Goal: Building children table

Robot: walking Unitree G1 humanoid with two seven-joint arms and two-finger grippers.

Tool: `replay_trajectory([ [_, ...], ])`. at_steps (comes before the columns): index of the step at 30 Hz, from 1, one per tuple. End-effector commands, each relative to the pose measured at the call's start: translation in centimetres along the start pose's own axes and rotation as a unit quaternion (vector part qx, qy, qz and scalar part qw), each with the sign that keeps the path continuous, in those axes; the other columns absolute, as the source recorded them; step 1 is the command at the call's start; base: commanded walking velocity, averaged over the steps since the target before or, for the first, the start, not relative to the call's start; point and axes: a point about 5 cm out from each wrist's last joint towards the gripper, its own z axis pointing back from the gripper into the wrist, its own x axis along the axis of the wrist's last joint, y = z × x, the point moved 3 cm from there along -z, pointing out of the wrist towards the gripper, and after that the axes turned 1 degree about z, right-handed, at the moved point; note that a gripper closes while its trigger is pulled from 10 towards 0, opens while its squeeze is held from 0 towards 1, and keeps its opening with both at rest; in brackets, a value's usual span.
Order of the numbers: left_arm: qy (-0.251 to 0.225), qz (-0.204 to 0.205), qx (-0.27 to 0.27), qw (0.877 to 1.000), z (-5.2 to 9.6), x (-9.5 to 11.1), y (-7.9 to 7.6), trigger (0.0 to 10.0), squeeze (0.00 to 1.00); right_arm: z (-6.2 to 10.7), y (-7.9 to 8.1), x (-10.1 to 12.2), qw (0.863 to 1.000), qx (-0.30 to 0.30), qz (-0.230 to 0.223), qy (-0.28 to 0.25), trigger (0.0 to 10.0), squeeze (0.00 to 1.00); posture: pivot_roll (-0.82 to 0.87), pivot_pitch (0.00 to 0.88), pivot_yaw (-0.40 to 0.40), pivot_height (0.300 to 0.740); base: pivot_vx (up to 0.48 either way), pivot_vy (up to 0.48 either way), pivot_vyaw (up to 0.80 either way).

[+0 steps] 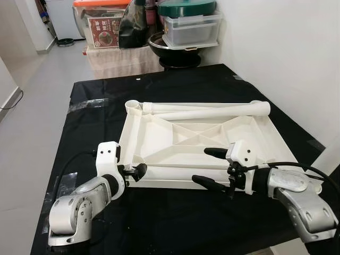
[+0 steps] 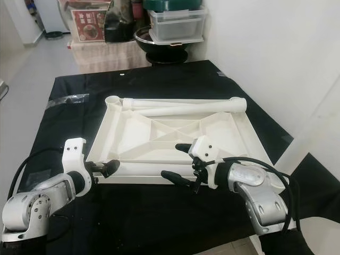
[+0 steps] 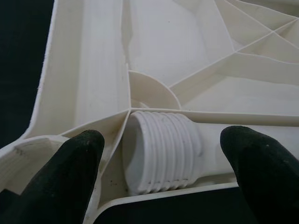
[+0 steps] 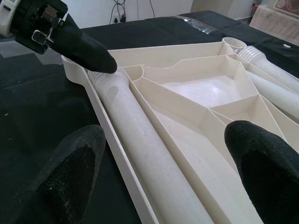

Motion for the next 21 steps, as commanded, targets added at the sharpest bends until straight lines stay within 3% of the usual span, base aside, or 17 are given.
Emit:
replay_trajectory([
  [1, 0.008, 0.006, -0.01, 1.0, -0.1, -0.1, -0.3, 10.0, 0.0, 0.0, 0.3, 0.0, 1.0, 0.004, 0.004, 0.001, 10.0, 0.0, -0.01, 0.05, -0.011, 0.74, 0.0, 0.0, 0.0],
  [10, -0.01, 0.008, -0.045, 0.999, 0.3, 1.0, -2.3, 10.0, 0.0, -0.2, 0.3, 0.1, 1.0, 0.007, 0.003, 0.0, 10.0, 0.0, -0.01, 0.05, -0.012, 0.74, 0.0, 0.0, 0.0],
  [21, 0.016, 0.015, -0.036, 0.999, 0.1, -0.2, -1.9, 10.0, 0.0, 0.2, 0.3, 0.0, 1.0, 0.005, 0.005, 0.005, 10.0, 0.0, -0.02, 0.056, -0.009, 0.74, 0.0, 0.0, 0.0],
])
